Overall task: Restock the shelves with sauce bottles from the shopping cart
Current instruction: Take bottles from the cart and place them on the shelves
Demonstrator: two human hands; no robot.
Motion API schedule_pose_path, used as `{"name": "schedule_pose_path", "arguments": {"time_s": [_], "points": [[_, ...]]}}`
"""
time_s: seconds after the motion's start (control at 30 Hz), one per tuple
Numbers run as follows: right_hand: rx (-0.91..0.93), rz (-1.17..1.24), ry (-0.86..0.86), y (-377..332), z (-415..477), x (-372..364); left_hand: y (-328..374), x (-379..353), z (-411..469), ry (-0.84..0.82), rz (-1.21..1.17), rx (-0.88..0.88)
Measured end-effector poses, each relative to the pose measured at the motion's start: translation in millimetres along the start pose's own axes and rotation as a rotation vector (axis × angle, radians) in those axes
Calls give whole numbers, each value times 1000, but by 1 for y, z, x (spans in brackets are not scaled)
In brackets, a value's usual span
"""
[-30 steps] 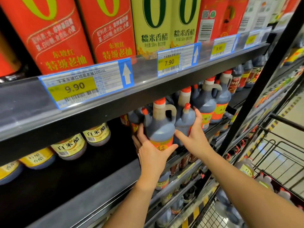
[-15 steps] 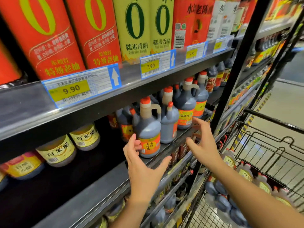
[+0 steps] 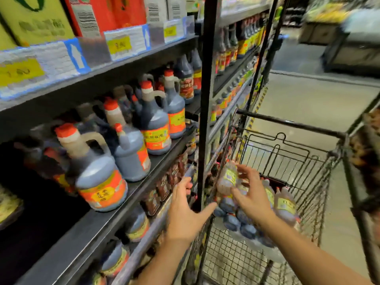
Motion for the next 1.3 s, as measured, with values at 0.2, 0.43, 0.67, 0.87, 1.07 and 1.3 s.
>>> {"name": "schedule_pose_path", "arguments": {"time_s": [0.2,0.43,0.67,0.87,1.07,1.3], "points": [[-196,-60,47,112,0,48,-18,-98,28,-129,44,52],[-401,-109,39,240,4,75,-53,-202,56,-314,210,115],[-811,-106,-58,375,0,69,-99,-293,57,-488,277,213],[-1096,-14,-71,454,-12,49,-127,-330,63,-544,357,258],[-1154,-51,-114,483,-10,35,-138,-350,82,-527,420,227],[-1114,-7,-101,481,-5,38,-155,-371,101,-595,459,275]]}}
Point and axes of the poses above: each hand's wrist, its own z-axis towards the middle knuckle, its own x-axis out of the back of the hand, y = z × x, the point moved 10 cm from there along z, towards the middle knuckle, and after that the axes turned 4 degrees about y, right-handed, at the moved point
